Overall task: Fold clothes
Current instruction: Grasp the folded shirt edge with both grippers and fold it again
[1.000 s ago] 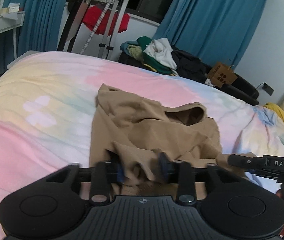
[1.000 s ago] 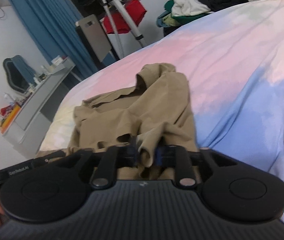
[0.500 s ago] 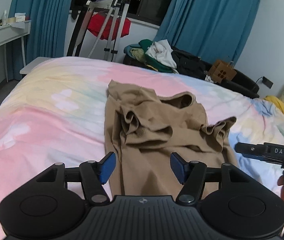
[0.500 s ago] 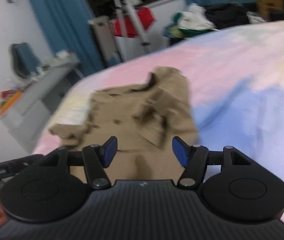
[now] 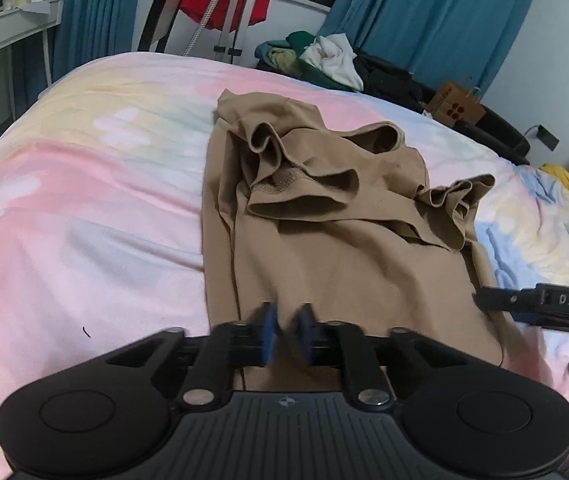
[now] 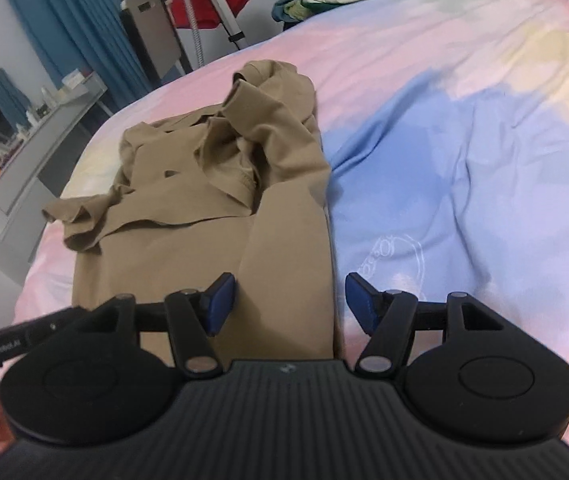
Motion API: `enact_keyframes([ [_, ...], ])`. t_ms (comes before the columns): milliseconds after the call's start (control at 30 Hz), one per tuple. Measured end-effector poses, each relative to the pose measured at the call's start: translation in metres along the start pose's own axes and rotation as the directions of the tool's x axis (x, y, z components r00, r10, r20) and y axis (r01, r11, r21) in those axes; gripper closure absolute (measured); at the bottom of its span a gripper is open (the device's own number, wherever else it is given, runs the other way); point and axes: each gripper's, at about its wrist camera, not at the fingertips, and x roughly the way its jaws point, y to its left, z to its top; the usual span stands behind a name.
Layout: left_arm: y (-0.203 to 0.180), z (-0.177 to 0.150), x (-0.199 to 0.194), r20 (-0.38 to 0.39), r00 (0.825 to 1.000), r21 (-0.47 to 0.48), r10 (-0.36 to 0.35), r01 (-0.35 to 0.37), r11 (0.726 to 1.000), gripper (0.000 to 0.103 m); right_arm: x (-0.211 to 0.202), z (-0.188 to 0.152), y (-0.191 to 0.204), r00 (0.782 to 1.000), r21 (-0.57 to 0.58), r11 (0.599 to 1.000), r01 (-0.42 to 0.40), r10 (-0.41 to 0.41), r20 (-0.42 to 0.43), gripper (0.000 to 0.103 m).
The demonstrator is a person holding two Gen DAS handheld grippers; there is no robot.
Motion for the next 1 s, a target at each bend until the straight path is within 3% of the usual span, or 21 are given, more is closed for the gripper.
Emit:
enact_keyframes([
  [67, 0.002, 0.002, -0.005, 0.008, 1.000, -0.018, -0.004, 0.004, 1.000, 0.101, 0.003, -0.001, 0.001, 1.000, 0.002, 1.000, -0.011, 0.011, -0.006, 0.045],
  [133, 0.003, 0.004, -0.011, 0.020, 1.000, -0.030, -0.010, 0.011, 1.000, 0.102, 0.002, -0.002, 0.004, 1.000, -0.028, 1.000, 0.009, -0.009, 0.002, 0.062],
  [167, 0.004, 0.005, -0.015, 0.028, 1.000, -0.036, -0.014, 0.015, 0.999, 0.102, 0.001, -0.002, 0.005, 1.000, -0.041, 0.999, 0.020, -0.020, 0.007, 0.081],
  [200, 0.005, 0.006, -0.020, 0.036, 0.999, -0.048, -0.022, 0.023, 0.999, 0.102, -0.001, -0.002, 0.006, 0.999, -0.050, 0.998, 0.030, -0.030, 0.012, 0.089],
  [333, 0.003, 0.007, -0.034, 0.053, 0.998, -0.053, -0.020, 0.023, 0.998, 0.102, -0.005, -0.001, 0.004, 0.999, -0.059, 0.997, 0.044, -0.042, 0.030, 0.093],
  [567, 0.004, 0.004, -0.012, 0.001, 1.000, -0.058, 0.018, -0.018, 0.998, 0.101, 0.001, 0.000, 0.005, 0.998, -0.070, 0.996, 0.062, -0.060, 0.022, 0.093],
  [700, 0.000, 0.005, -0.018, 0.019, 1.000, -0.052, 0.017, -0.016, 0.999, 0.098, -0.003, 0.000, 0.008, 0.997, -0.082, 0.995, 0.065, -0.062, 0.039, 0.092],
  [867, -0.010, 0.005, -0.033, 0.040, 0.999, -0.035, 0.024, -0.023, 0.999, 0.081, -0.011, 0.000, 0.015, 0.995, -0.110, 0.991, 0.070, -0.063, 0.072, 0.091],
  [933, -0.016, 0.003, -0.040, 0.053, 0.998, -0.028, 0.020, -0.019, 0.999, 0.066, -0.015, 0.000, 0.018, 0.994, -0.124, 0.989, 0.075, -0.065, 0.085, 0.091],
  [1000, -0.023, 0.000, -0.049, 0.067, 0.998, -0.018, 0.011, -0.010, 1.000, 0.060, -0.017, 0.001, 0.021, 0.993, -0.137, 0.987, 0.083, -0.070, 0.098, 0.091],
])
